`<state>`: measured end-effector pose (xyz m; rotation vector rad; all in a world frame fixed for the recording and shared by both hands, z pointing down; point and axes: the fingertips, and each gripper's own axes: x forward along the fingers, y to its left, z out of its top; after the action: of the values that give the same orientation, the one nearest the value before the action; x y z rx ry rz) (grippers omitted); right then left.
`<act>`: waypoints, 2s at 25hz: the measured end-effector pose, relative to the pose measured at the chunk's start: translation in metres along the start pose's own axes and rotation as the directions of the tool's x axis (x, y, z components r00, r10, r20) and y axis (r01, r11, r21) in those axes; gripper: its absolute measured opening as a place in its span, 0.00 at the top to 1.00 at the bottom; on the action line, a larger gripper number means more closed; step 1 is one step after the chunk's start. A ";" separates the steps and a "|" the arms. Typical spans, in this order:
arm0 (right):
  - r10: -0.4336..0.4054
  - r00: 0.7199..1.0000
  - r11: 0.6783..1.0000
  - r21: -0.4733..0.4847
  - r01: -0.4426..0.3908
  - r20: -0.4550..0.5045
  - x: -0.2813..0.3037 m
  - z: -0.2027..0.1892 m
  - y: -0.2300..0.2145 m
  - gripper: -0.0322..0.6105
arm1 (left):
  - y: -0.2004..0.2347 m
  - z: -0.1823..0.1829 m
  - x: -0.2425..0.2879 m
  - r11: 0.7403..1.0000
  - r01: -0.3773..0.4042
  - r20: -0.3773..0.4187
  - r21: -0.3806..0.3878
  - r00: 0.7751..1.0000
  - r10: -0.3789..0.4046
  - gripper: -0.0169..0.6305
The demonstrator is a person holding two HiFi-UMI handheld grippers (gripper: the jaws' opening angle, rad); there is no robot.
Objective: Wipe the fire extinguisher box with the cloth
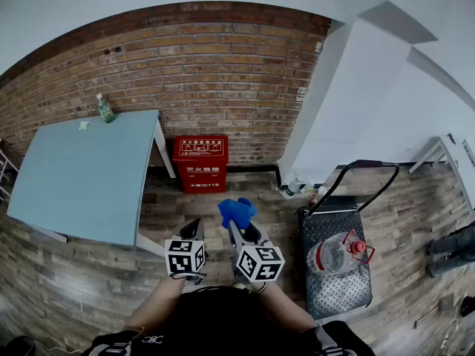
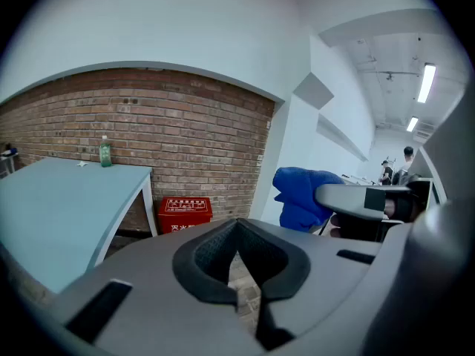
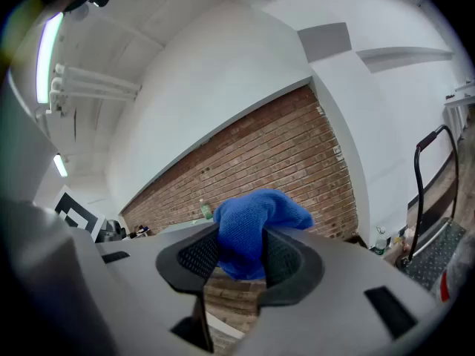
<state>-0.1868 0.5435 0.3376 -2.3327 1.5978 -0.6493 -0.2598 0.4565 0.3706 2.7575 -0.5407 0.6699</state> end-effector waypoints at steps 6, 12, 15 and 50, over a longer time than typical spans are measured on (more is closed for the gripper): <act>-0.019 1.000 1.000 0.024 0.018 0.008 -0.006 0.015 -0.051 0.71 | -0.028 0.003 0.026 1.000 -0.023 -0.014 0.003 1.000 0.023 0.96; 0.011 1.000 1.000 -0.005 -0.011 0.001 -0.004 0.038 -0.090 0.71 | -0.050 0.003 0.039 0.996 -0.075 -0.007 -0.042 0.997 0.074 0.96; 0.027 1.000 1.000 0.003 -0.027 -0.014 0.001 0.039 -0.101 0.71 | -0.054 -0.002 0.044 0.994 -0.094 -0.024 -0.059 0.995 0.092 0.97; -0.030 0.996 0.993 -0.113 0.020 -0.086 0.303 0.087 -0.025 0.71 | 0.180 0.162 0.223 0.993 0.066 0.045 -0.100 0.997 -0.062 0.96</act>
<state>-0.0319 0.2677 0.3400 -2.4390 1.6864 -0.6933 -0.0867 0.1766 0.3659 2.6871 -0.4786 0.5549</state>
